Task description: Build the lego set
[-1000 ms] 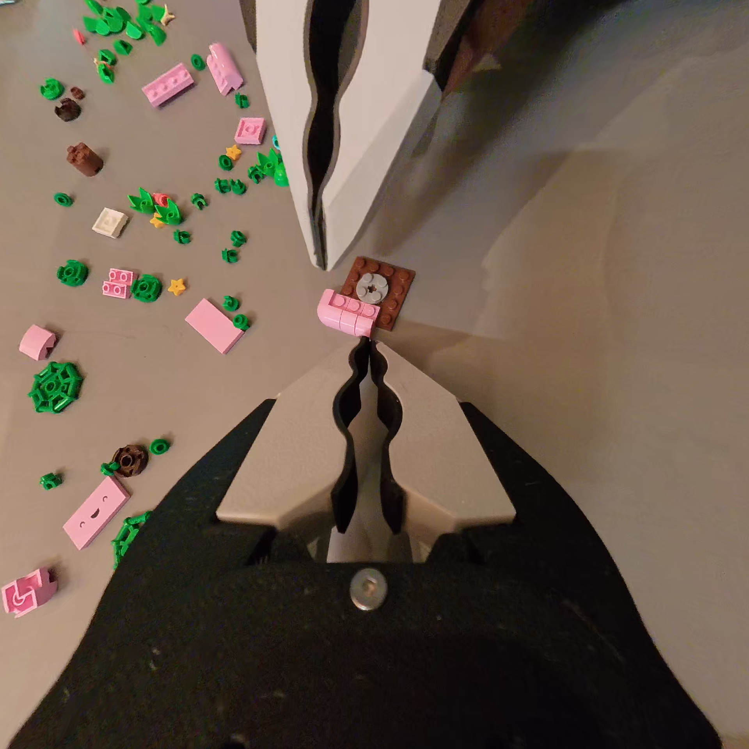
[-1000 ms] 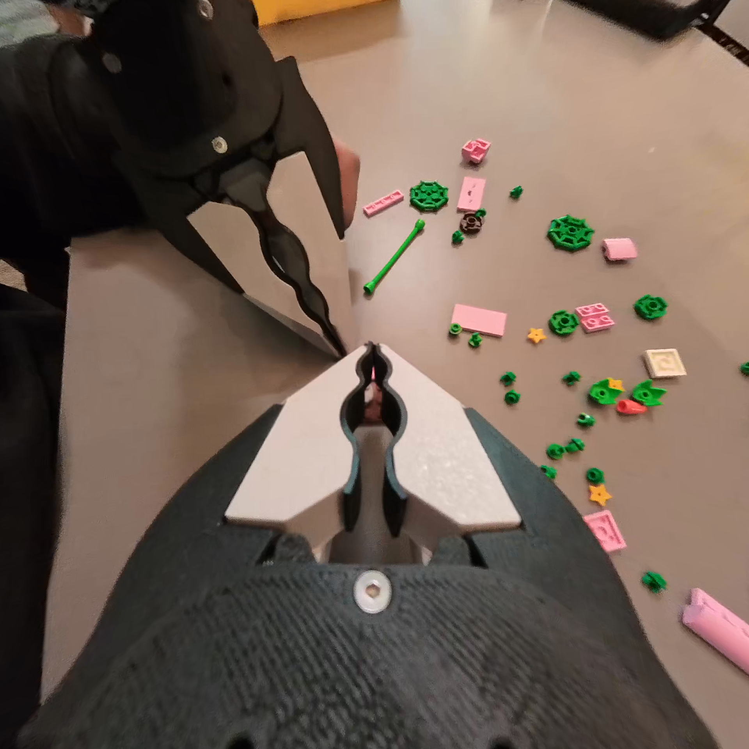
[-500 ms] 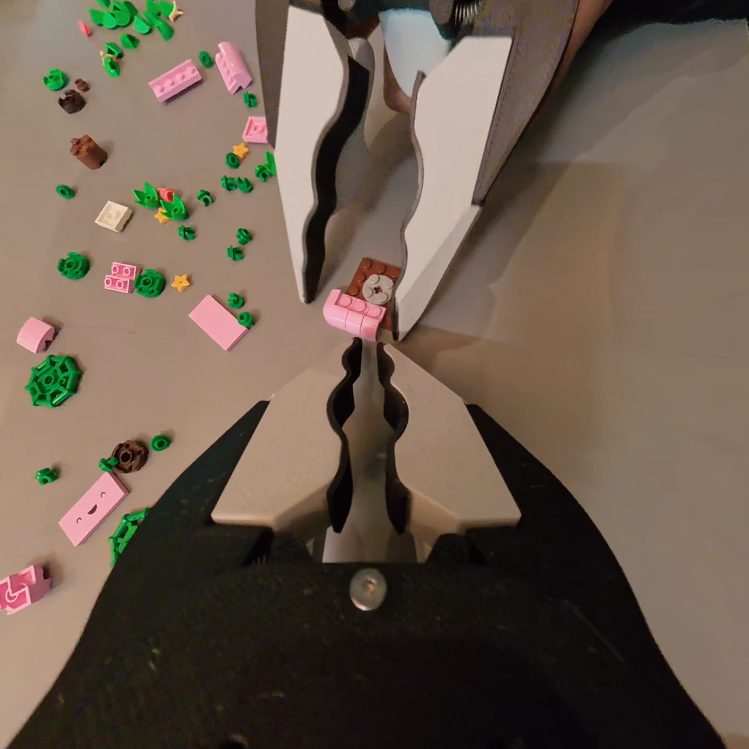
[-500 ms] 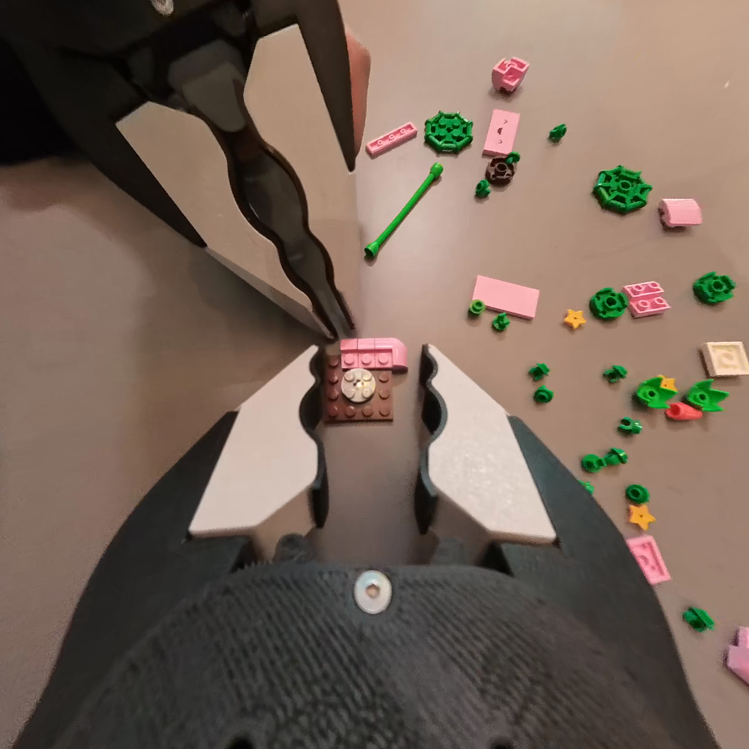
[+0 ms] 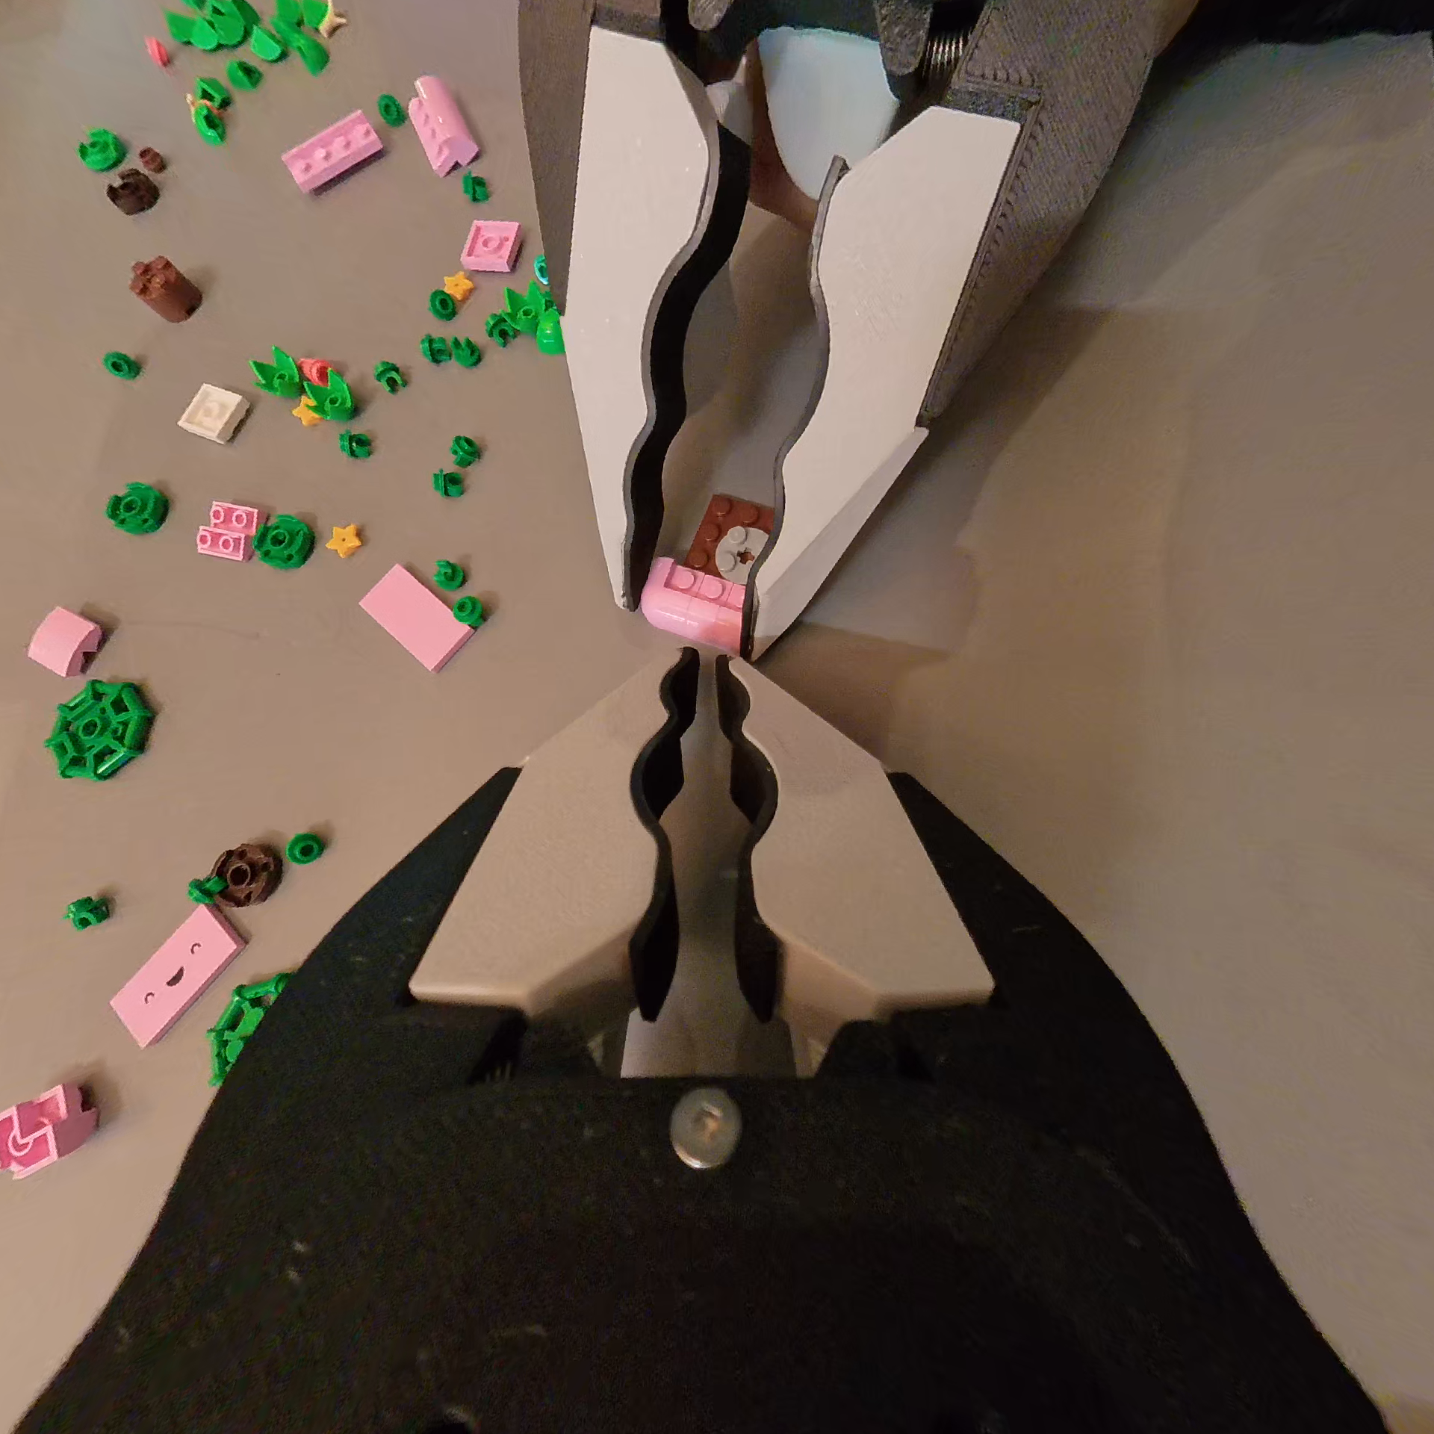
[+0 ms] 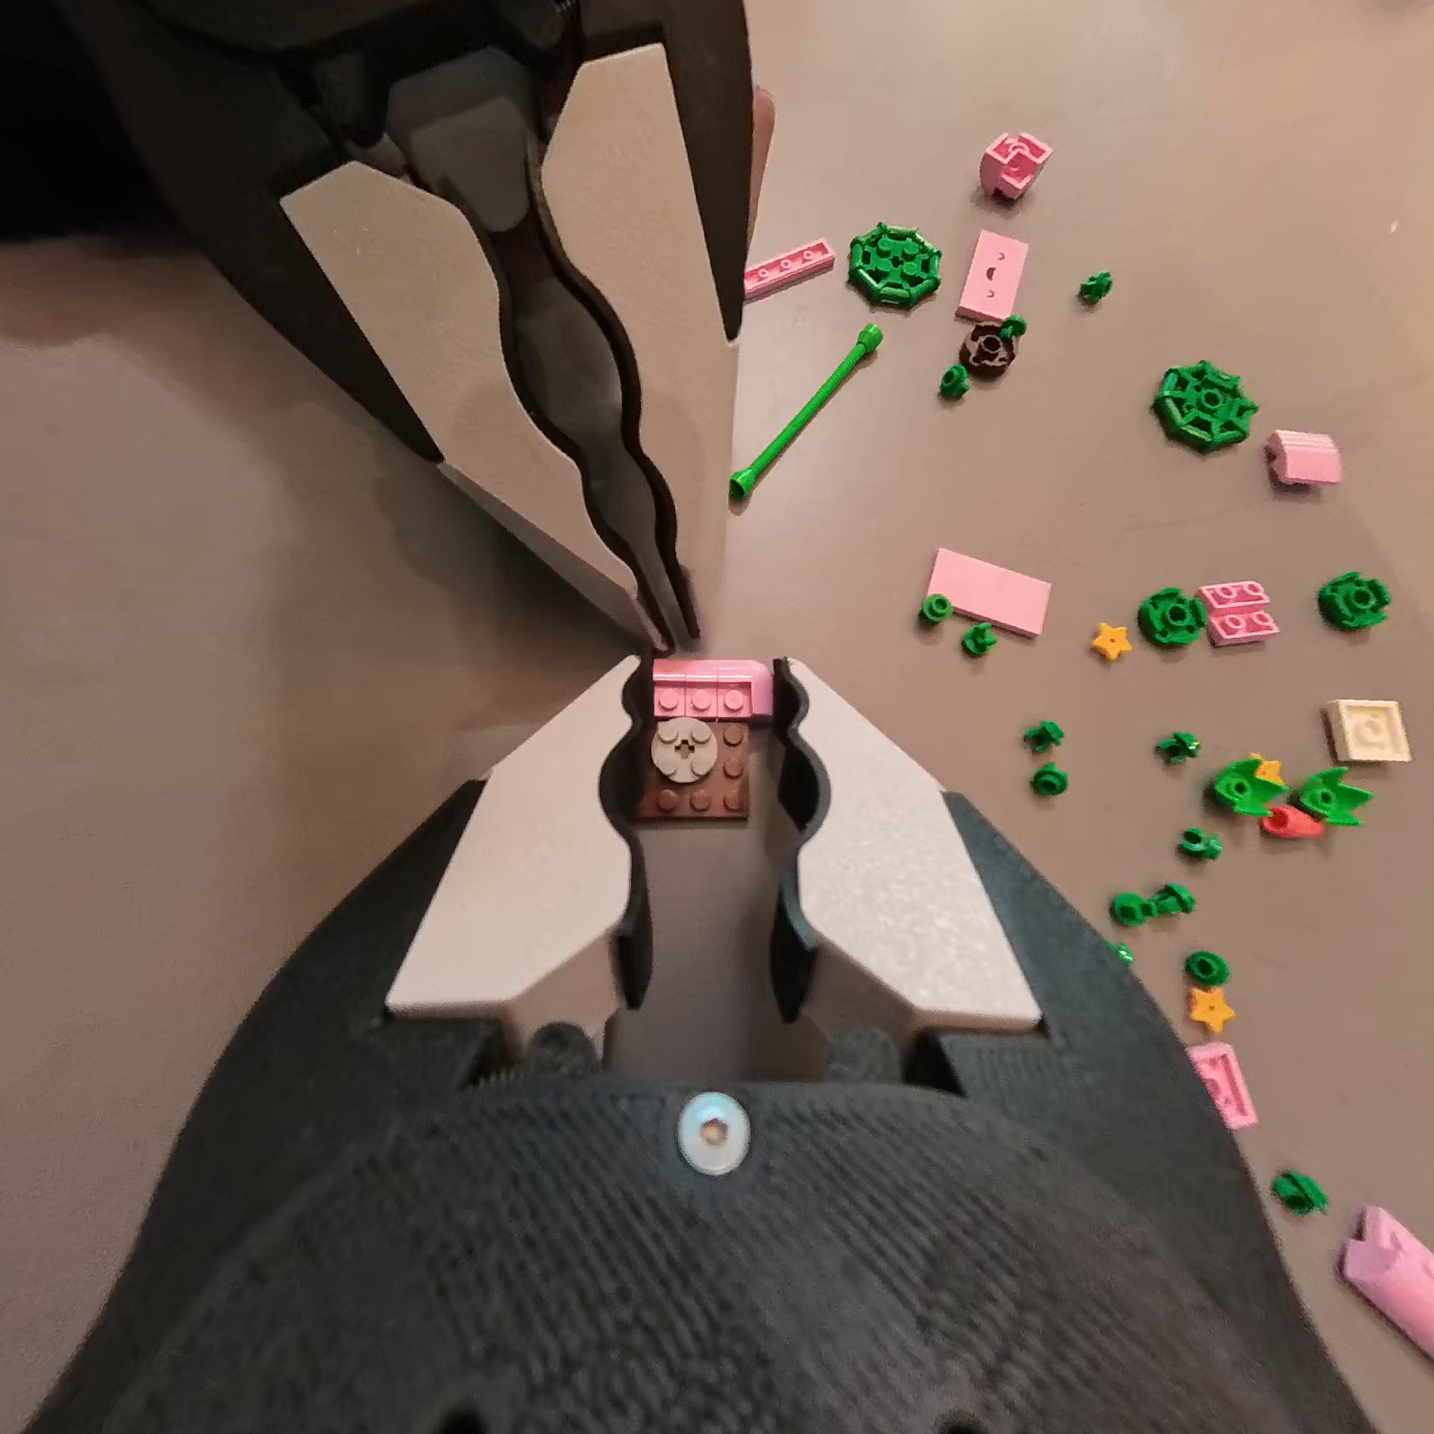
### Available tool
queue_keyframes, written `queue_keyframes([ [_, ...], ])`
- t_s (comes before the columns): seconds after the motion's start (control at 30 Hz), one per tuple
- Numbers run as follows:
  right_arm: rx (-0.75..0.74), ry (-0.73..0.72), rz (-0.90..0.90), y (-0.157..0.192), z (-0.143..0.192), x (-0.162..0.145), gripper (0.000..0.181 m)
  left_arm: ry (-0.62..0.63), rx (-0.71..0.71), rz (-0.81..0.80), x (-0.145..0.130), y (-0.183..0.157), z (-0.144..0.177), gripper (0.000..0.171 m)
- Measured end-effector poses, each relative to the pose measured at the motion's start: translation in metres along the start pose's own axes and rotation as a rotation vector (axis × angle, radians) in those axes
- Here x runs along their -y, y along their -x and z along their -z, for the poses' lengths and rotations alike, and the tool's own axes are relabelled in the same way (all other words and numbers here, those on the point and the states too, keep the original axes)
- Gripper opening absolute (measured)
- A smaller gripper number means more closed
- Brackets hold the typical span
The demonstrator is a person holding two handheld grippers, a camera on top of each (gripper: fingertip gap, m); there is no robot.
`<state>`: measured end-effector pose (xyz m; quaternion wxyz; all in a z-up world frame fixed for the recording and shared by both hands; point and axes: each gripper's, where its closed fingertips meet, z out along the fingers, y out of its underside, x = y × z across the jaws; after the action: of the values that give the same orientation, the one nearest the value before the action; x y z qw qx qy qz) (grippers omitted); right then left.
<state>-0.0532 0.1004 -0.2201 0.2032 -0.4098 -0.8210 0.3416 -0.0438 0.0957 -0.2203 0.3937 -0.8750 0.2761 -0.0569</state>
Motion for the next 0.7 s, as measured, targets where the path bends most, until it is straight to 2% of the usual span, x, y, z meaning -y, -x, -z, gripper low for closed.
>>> queue_keyframes([
  [0.17,0.001,-0.038,0.015,0.0014,-0.0018,0.0036,0.030,-0.001,0.002,0.004,0.0000,0.0008,0.0001,0.000],
  [0.2,-0.005,-0.038,0.023,0.0009,-0.0015,0.0038,0.038,0.000,0.002,0.005,-0.0001,0.0008,0.0000,0.000],
  [0.23,0.006,-0.034,0.026,0.0024,-0.0008,0.0038,0.054,0.000,0.003,0.005,-0.0001,0.0008,0.0000,0.000],
  [0.3,0.030,-0.044,0.021,0.0052,0.0014,0.0051,0.058,0.000,0.002,0.006,-0.0001,0.0011,-0.0001,0.000],
  [0.53,0.067,-0.012,0.023,0.0054,0.0038,-0.0032,0.053,-0.001,0.005,0.013,0.0000,0.0020,0.0000,0.003],
  [0.7,0.091,-0.011,0.044,0.0081,0.0061,-0.0047,0.048,-0.015,-0.007,0.018,0.0017,0.0012,0.0013,0.020],
])
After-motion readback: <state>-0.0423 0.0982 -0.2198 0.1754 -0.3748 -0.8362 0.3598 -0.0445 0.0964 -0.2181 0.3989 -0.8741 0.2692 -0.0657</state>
